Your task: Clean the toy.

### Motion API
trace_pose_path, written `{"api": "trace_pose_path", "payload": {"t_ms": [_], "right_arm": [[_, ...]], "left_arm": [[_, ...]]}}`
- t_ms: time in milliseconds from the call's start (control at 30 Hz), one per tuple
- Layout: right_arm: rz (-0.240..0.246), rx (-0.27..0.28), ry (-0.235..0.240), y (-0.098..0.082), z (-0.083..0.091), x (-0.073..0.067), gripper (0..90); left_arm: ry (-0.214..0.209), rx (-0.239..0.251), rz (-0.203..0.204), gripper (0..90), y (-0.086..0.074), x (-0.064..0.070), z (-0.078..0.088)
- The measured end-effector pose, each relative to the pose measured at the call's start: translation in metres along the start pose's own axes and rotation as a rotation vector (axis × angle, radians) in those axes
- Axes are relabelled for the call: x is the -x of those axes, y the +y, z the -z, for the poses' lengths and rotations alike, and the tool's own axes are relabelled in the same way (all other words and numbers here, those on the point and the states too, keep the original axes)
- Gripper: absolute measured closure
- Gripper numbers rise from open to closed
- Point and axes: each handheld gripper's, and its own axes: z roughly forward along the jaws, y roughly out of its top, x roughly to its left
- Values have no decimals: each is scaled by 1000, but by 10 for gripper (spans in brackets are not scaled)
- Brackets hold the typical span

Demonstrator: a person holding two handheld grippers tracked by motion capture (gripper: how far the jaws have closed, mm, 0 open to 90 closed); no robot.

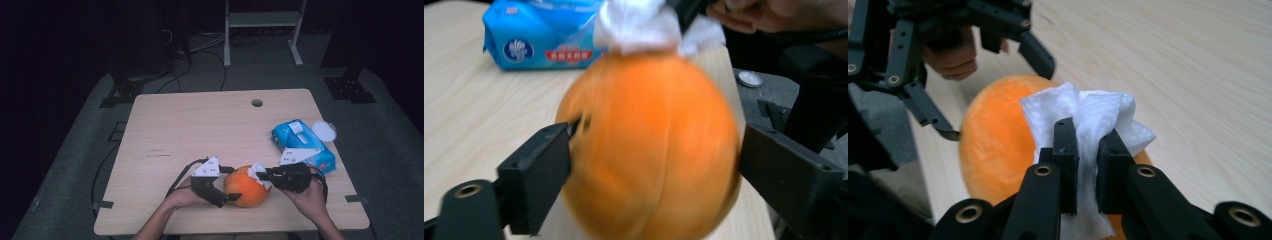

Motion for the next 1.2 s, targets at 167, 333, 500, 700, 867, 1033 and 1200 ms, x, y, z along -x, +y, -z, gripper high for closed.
{"api": "trace_pose_path", "payload": {"t_ms": [167, 333, 500, 700, 867, 1033, 1200], "right_arm": [[-30, 10, -29, -5, 2, 10, 809], [-53, 16, -45, -9, 3, 17, 809], [-63, 41, -67, -6, 8, 15, 812], [-164, 192, 43, -6, 21, 20, 818], [-193, 168, 90, -8, 3, 16, 817], [-207, 96, 60, -13, -15, 18, 817], [-157, 159, 111, 1, -5, 5, 816]], "left_arm": [[-14, -1, -20, 95, -11, -4, -10], [-1, 22, -27, 81, -18, -4, -18], [13, 72, -28, 352, -8, 1, -14], [-17, 217, 16, 414, 25, 3, 25], [13, 201, 8, 409, 31, 4, 39], [62, 59, 50, 388, 7, -6, 23], [55, 71, 51, 368, 9, -2, 8]]}}
